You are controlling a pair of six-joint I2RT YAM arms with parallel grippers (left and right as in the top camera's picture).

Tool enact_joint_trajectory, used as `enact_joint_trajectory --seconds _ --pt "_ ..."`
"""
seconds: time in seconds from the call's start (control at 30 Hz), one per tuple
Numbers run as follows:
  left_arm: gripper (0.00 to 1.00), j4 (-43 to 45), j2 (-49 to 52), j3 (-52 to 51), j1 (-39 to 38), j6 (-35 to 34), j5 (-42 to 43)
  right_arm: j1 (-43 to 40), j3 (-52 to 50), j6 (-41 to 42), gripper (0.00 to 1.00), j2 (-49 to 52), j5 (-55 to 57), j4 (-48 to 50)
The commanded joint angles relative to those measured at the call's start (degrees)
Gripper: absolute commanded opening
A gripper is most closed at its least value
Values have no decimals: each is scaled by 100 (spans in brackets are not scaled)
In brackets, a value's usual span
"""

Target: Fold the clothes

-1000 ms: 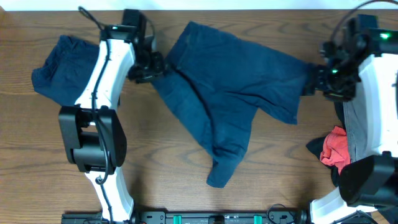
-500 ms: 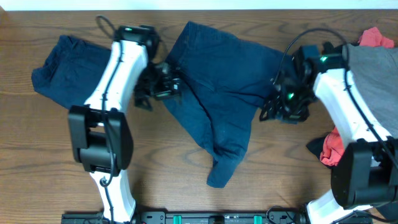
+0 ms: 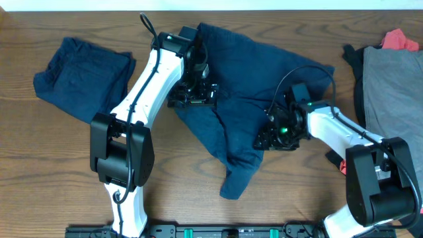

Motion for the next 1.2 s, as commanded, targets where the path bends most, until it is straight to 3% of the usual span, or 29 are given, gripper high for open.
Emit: enact_joint_trajectory --seconds 0.0,0.07,0.1,0.13,0.27,0.37,0.5,0.6,0.7,0.73,0.9,1.03,1.17 --pt "93 98 -48 -72 13 57 -70 236 -275 177 60 39 -354 479" --pt "93 236 -48 -151 15 57 -72 330 -302 179 31 39 -402 640" --pt "93 289 -48 -188 15 57 -72 358 -299 179 2 39 -415 669" --pt "94 341 -48 -232 15 57 -72 372 -295 179 1 39 -420 673" --pt "94 728 -46 -553 15 59 -81 221 -101 181 1 13 -236 275" --pt "93 1099 -44 -850 13 57 -94 -33 586 168 1 -66 240 -894" --pt "89 1545 -37 -1204 13 9 -87 -295 2262 -304 1 -94 804 -2841" --pt "88 1777 -35 -1416 2 -61 -17 -330 3648 -369 2 -94 1099 -3578" --pt "88 1847 -35 -1506 -57 -79 -24 -260 4511 -367 45 -94 1137 -3574" --pt "88 1856 -35 -1517 -81 -79 -24 -199 4666 -369 47 -94 1095 -3571" --pt "88 1851 -35 -1517 -120 -79 -24 120 4603 -461 50 -83 1823 -4256" --pt "88 1851 -35 -1517 -120 -76 -28 116 4070 448 47 -83 3311 -4894" --pt "88 1851 -35 -1519 -120 -74 -28 -136 3423 1060 48 -85 3554 -4979"
